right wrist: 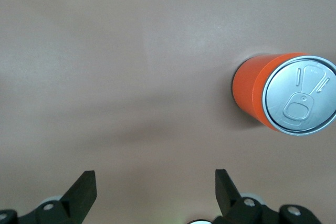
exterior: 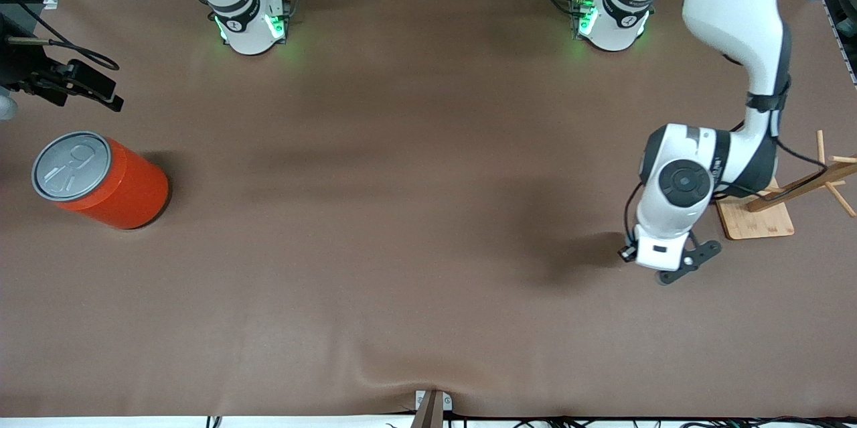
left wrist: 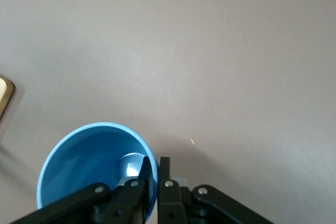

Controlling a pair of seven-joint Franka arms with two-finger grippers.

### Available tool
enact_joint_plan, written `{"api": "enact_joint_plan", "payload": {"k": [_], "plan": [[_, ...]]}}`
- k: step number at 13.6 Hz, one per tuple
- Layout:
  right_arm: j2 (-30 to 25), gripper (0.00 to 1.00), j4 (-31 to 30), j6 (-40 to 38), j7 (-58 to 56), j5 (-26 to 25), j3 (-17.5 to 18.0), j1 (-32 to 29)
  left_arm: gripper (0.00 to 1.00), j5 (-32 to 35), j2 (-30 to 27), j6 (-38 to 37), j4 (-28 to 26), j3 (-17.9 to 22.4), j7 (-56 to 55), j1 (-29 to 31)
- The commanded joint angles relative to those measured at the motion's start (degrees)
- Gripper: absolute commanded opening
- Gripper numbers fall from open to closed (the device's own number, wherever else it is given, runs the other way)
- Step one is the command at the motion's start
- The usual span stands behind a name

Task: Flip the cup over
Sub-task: 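Lower the cup upright beside the wooden stand and open the left gripper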

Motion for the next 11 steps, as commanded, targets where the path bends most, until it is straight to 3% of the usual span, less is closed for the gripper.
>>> {"api": "enact_joint_plan", "payload": {"k": [1, 7, 10, 11], "plan": [[0.7, 1.00, 1.4, -0.4, -0.3, 0.2, 0.2, -0.1, 0.00, 5.1, -2.0, 4.4, -4.9, -0.3, -5.2, 1.2], [0.7, 1.00, 1.4, -0.4, -0.3, 0.1, 0.2, 0.4, 0.00, 13.9, -0.4, 4.4, -5.0, -0.4, -23.0, 3.4], [0.7, 1.00, 1.4, -0.4, -0.3, 0.1, 0.0, 0.7, 0.00, 14.7, 1.0, 4.4, -4.4, -0.4, -26.3, 3.4], [0.7, 1.00, 1.4, -0.4, -0.3, 0.0, 0.0, 0.8, 0.13, 14.7, 0.9, 4.4, -4.2, -0.5, -26.4, 3.7]]}}
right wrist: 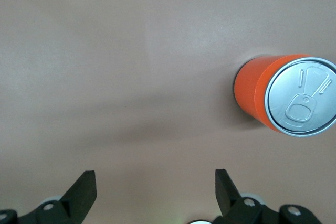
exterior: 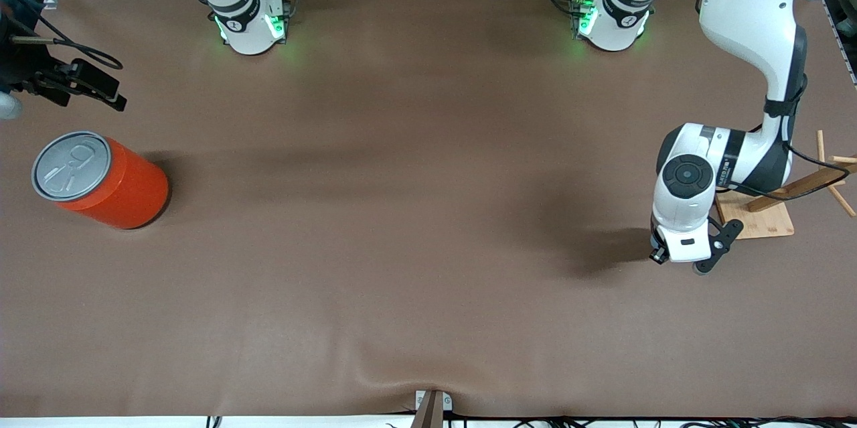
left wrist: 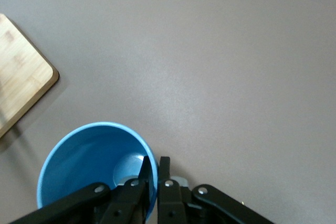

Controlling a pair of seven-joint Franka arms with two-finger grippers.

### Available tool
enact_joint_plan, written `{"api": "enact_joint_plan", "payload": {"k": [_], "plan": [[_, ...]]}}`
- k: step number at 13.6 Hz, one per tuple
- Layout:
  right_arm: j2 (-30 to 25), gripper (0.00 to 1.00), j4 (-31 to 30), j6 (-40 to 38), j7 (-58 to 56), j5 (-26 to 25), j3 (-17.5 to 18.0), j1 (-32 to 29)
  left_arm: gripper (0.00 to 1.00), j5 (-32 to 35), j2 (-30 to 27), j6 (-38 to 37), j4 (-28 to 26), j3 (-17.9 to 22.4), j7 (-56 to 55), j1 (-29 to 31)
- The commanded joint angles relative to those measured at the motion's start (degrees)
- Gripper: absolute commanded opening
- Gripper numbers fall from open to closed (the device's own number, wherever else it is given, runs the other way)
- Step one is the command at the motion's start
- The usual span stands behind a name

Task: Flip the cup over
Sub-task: 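Lower the cup upright beside the wooden stand and open the left gripper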

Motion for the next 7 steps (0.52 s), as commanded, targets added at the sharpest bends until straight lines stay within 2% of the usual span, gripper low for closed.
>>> {"api": "enact_joint_plan", "payload": {"k": [1, 2, 7], "plan": [[0.7, 1.00, 1.3, -0.4, -0.5, -0.4, -0.2, 0.6, 0.66, 0.8, -0.1, 0.9, 0.3, -0.4, -2.7, 1.3], [0.7, 1.00, 1.3, -0.4, -1.6, -0.5, -0.2, 0.6, 1.00, 0.9, 0.1, 0.9, 0.6, -0.4, -2.7, 1.6], [0.7, 1.00, 1.3, -0.6, -2.4, -0.3, -1.4, 0.9, 1.00, 0.7, -4.4, -1.3, 0.6, -0.7, 4.9, 2.2]]}}
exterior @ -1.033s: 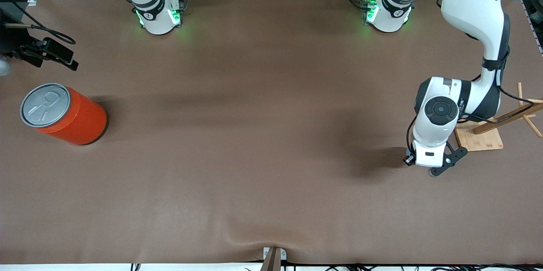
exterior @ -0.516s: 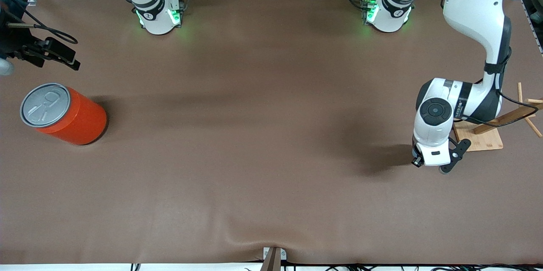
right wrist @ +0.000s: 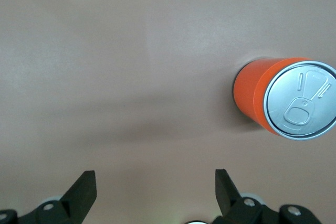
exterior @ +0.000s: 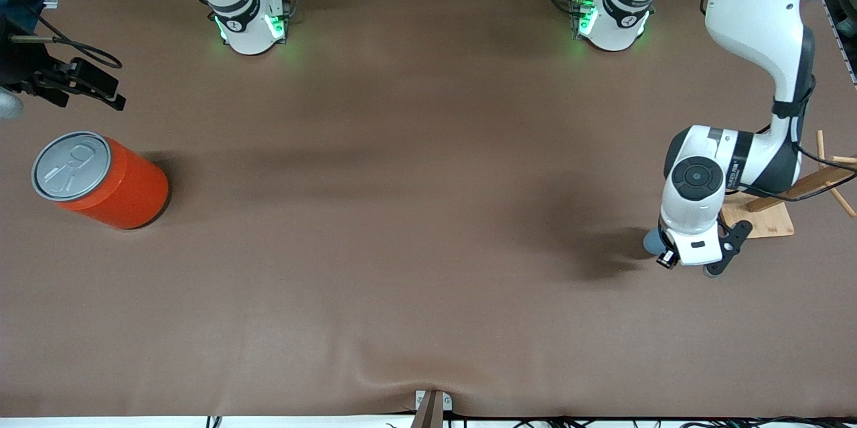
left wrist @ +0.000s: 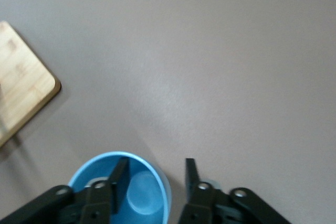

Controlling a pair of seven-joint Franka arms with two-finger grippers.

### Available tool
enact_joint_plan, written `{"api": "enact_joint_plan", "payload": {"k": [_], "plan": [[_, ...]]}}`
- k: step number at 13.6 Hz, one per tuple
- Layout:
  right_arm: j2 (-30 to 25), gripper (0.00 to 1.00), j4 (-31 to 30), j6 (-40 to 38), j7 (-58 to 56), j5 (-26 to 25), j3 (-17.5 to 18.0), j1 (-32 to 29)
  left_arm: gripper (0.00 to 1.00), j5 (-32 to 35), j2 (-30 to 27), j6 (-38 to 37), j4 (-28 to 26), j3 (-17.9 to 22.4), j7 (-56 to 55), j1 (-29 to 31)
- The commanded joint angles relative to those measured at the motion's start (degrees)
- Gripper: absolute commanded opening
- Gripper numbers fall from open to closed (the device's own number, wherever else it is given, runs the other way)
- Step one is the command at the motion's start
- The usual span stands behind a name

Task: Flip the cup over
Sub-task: 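Lower the cup upright beside the wooden stand and open the left gripper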

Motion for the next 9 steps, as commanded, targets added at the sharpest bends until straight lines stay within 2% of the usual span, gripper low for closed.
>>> {"api": "enact_joint_plan", "payload": {"k": [1, 3, 5, 9], "plan": [[0.7, 1.00, 1.3, -0.5, -0.8, 0.0, -0.9, 0.6, 1.00, 0.7, -4.9, -3.5, -0.6, -0.9, 4.7, 1.0], [0.7, 1.00, 1.2, -0.5, -0.7, 0.1, -0.9, 0.5, 1.00, -2.6, -7.7, -6.3, -0.6, -0.9, 10.7, 1.0], [0.7, 1.00, 1.2, -0.5, -0.7, 0.2, -0.9, 0.4, 1.00, -8.3, -10.6, -9.2, -0.6, -0.9, 20.7, 1.0], [0.7, 1.00, 1.2, -0.7, -0.7, 0.2, -0.9, 0.5, 1.00, -15.2, -16.0, -15.5, -0.5, -0.9, 39.0, 2.2]]}}
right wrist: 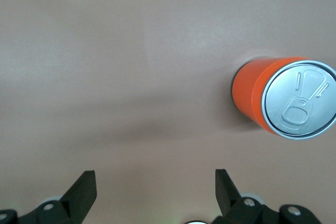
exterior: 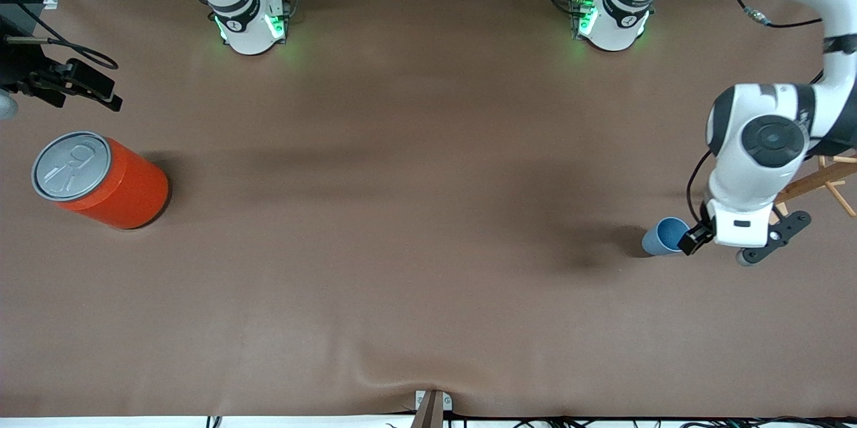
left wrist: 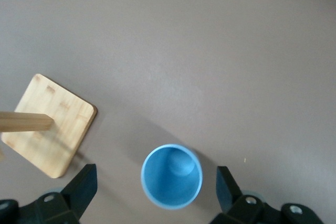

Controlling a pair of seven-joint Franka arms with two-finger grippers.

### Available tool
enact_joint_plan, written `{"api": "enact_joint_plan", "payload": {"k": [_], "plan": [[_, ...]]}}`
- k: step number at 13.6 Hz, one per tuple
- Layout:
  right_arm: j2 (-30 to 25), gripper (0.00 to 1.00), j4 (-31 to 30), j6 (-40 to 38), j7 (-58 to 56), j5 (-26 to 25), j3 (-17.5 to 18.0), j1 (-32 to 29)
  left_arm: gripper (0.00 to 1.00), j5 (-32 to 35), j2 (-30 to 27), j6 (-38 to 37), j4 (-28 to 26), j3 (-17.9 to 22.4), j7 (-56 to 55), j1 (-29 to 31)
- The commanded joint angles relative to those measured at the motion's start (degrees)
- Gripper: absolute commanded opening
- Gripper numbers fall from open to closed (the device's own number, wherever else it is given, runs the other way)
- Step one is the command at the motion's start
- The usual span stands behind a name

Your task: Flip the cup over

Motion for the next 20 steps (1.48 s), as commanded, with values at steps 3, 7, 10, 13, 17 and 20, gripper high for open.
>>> {"api": "enact_joint_plan", "payload": {"k": [3, 7, 10, 13, 17, 20], "plan": [[0.6, 1.00, 1.2, -0.8, -0.7, 0.2, -0.5, 0.3, 1.00, -7.7, -7.7, -10.3, -0.4, -0.6, 20.6, 1.9], [0.6, 1.00, 1.2, -0.5, -0.6, 0.2, -0.5, 0.8, 1.00, -7.9, -8.3, -20.7, 5.0, -0.6, 33.2, 1.9], [0.6, 1.00, 1.2, -0.7, -0.6, 0.2, -0.5, 0.6, 1.00, -10.2, -8.8, -27.1, 10.1, -0.8, 35.4, 1.6], [0.6, 1.00, 1.1, -0.7, -0.6, 0.2, -0.5, 0.6, 1.00, -15.1, -11.6, -31.4, 13.3, -5.3, 36.9, 4.6], [0.6, 1.00, 1.1, -0.7, -0.6, 0.2, -0.5, 0.6, 1.00, -15.2, -15.6, -36.9, 13.3, -14.1, 40.3, 10.6], [0.6, 1.00, 1.1, -0.7, -0.6, 0.2, -0.5, 0.6, 1.00, -15.2, -16.1, -40.3, 15.5, -13.4, 44.2, 9.6]]}}
